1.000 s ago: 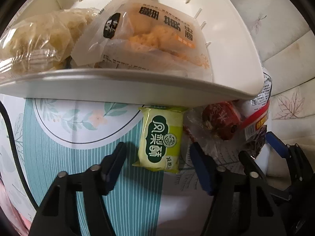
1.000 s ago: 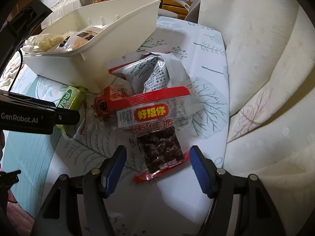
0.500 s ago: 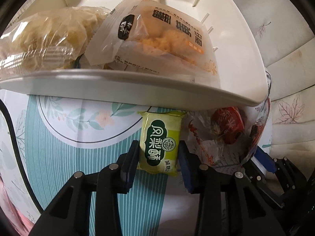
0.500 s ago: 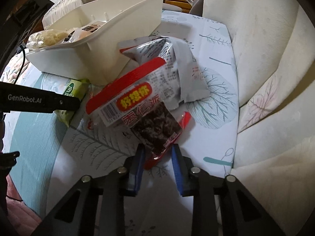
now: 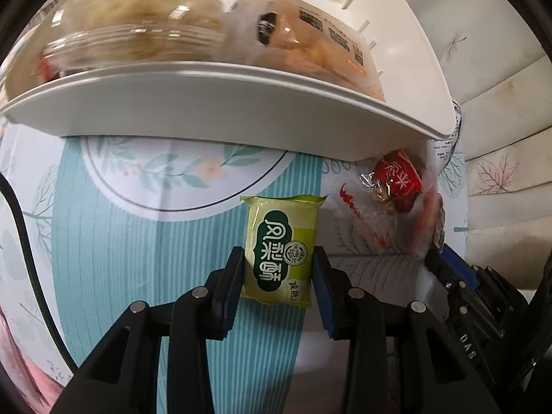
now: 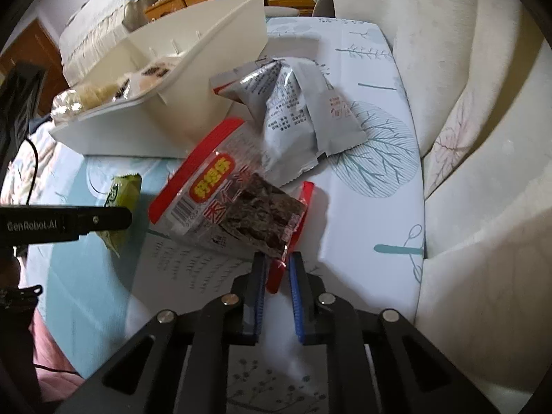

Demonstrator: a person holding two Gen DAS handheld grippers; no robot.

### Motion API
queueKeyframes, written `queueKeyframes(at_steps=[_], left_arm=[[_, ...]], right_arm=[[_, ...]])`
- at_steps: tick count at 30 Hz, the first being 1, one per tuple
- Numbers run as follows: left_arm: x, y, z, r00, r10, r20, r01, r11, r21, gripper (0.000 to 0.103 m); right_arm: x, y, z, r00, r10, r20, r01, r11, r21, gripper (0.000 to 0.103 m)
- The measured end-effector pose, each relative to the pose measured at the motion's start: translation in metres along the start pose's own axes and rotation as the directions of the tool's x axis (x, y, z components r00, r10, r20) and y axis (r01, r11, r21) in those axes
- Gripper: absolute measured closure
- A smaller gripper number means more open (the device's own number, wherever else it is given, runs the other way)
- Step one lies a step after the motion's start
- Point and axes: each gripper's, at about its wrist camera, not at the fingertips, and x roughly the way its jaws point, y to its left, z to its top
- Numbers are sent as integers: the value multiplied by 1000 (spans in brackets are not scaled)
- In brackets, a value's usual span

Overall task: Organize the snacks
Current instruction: 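Lift the green packet with the left tool while the right lifts the jerky bag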

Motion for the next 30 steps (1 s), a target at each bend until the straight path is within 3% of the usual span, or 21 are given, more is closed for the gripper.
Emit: queueKeyframes(at_steps=[16,30], left_arm=[[-33,46,-18,998,-16,58,16,1000,-15,66],[-118,72,-8,995,-26,100,20,998,62,66]], right_arm=[[-46,23,10,995,25,100,-29,999,44,97],[-104,62,21,980,-2,201,-12,997,72,97]])
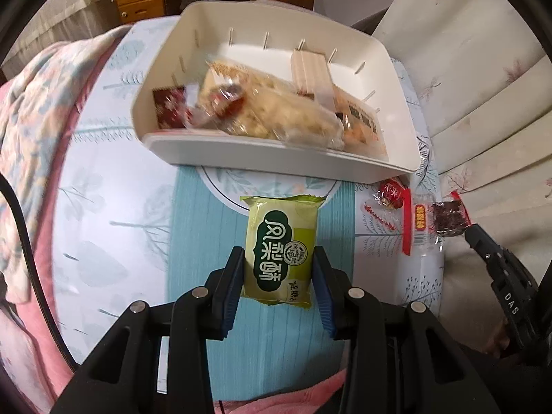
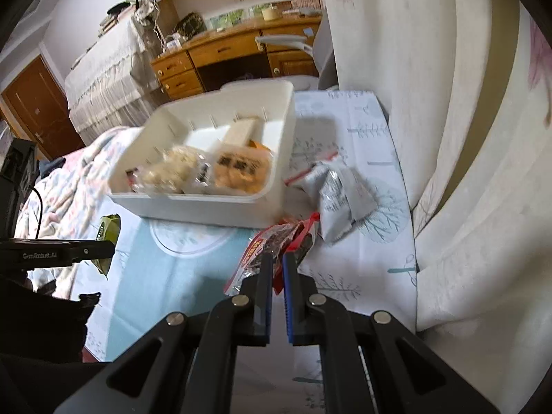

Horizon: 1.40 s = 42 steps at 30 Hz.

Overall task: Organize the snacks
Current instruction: 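Lift the green packet with the left tool while the right lifts the jerky bag, then carry the green packet and jerky bag over the tray and open both tools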

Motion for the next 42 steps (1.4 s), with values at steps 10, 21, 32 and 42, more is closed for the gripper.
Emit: queueKeyframes(at_steps=[10,21,32,42], left_arm=[[-52,37,29,1000,-6,-8,7,996,88,66],[-87,54,90,998,-10,68,-1,986,164,66],[-77,61,150,994,-44,104,25,983,183,66],[-53,63,169,994,-36,104,19,986,163,29]], right_arm=[[-33,47,31,994,18,111,-17,1000,-9,97],[-31,81,80,979,27,202,-25,1000,-13,97],[-1,93,122,967,10,253,-10,1000,2,97],[24,100,132,961,-33,275,24,999,37,97]])
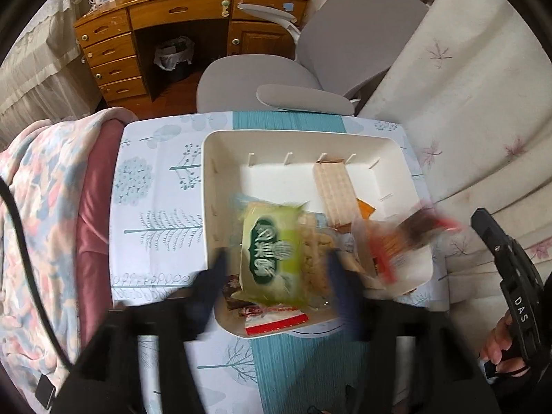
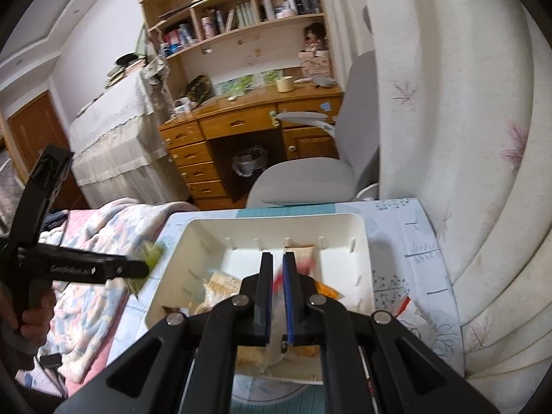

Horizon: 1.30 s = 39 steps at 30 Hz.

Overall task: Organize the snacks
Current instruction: 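Carry the green packet and jerky bag over the tray and open both tools, then move the left tool to the red candy packet while the right reaches the silver bag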

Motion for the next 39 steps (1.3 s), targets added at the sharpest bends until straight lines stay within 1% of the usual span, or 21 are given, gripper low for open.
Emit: queueKeyframes(at_steps=[4,5,7,9,11,14,18,25,29,31,33,35,39], left_arm=[[-5,1,-2,1000,3,6,-3,1000,5,29],[-6,1,-3,1000,8,7,-8,1000,4,29],[-9,0,-6,1000,9,9,-9,1000,5,28],[-13,-1,-10,1000,2,13,-2,1000,4,28],[-18,-3,-15,1000,1,23,-1,1000,3,27],[-25,-7,-25,999,1,35,-1,1000,4,24],[-34,-15,-40,999,-9,44,9,1000,0,24],[-45,-37,-66,999,-20,42,21,1000,-20,23],[-49,-53,-83,998,-32,48,34,999,-41,23],[-50,-62,-91,998,-33,54,36,998,-47,22],[-48,-70,-98,998,-33,53,35,998,-48,19],[-44,-80,-106,998,-31,47,33,998,-51,19],[-36,-100,-120,999,-34,42,36,998,-49,19]], right_arm=[[1,-1,-1,1000,-26,-11,26,999,31,96],[0,-2,-2,999,-30,-16,31,999,37,94],[-3,-4,-5,999,-44,-22,45,998,46,85],[-8,-7,-8,998,-56,-20,57,997,59,70],[-15,-9,-11,998,-55,-17,57,995,77,65],[-27,-12,-15,998,-61,-12,62,994,94,61],[-44,-18,-22,998,-68,-9,68,992,109,52],[-68,-36,-34,997,-70,-33,73,990,122,48],[-77,-48,-41,997,-48,-58,55,989,134,40],[-80,-53,-44,997,-36,-66,45,990,134,38],[-83,-60,-46,996,-27,-80,37,991,131,37],[-85,-66,-48,995,-21,-93,33,991,133,37],[-86,-86,-52,992,2,-124,18,987,160,31]])
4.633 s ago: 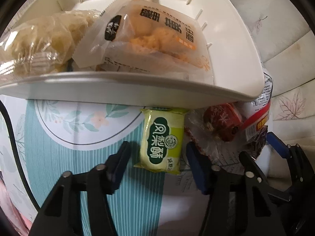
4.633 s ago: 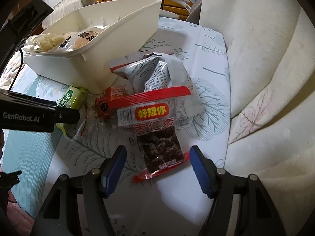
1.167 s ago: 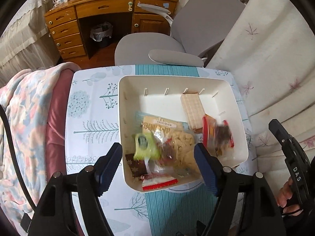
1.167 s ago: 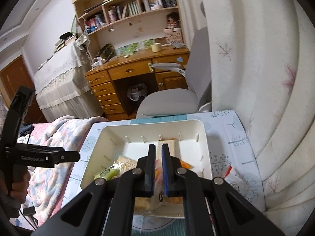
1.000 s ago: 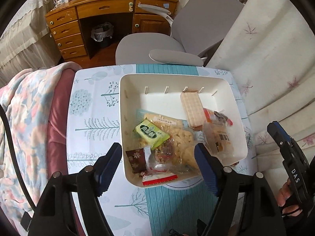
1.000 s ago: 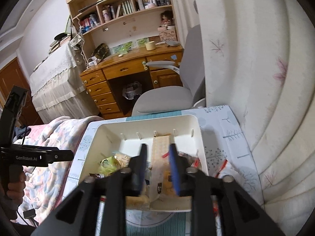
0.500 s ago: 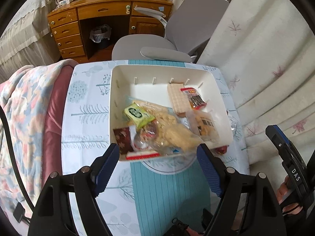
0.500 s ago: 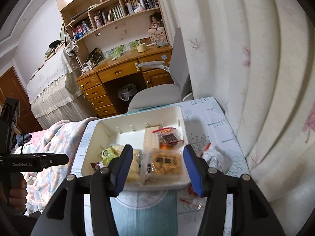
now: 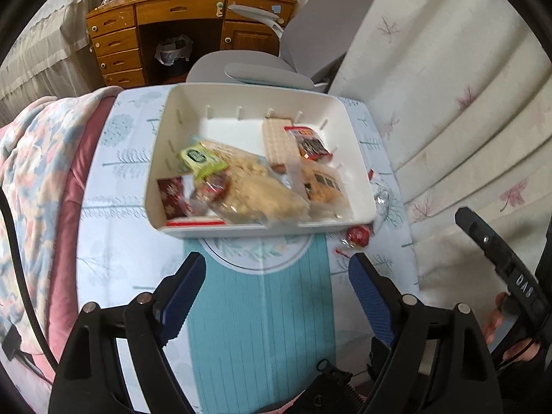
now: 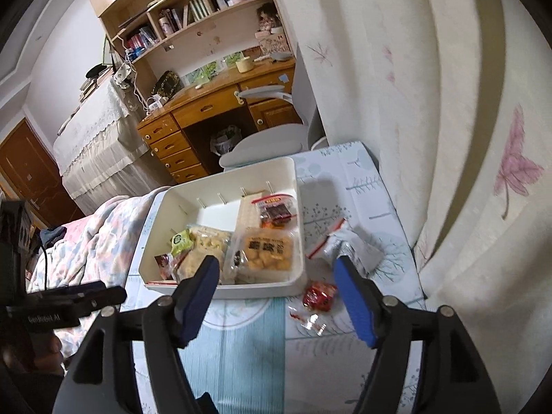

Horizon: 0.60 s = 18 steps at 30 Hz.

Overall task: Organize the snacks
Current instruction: 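Move the left tool to the red candy packet while the right reaches the silver bag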

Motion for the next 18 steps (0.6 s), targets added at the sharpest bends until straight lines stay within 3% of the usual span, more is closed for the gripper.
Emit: queueKeyframes(at_steps=[8,18], left_arm=[[26,-38,-23,1000,-11,19,11,1000,6,19],[75,-83,-41,996,-38,85,33,998,56,19]], right_arm=[[10,-38,6,997,24,-74,-22,999,29,30],[43,-69,9,984,-28,-173,10,995,-102,30]])
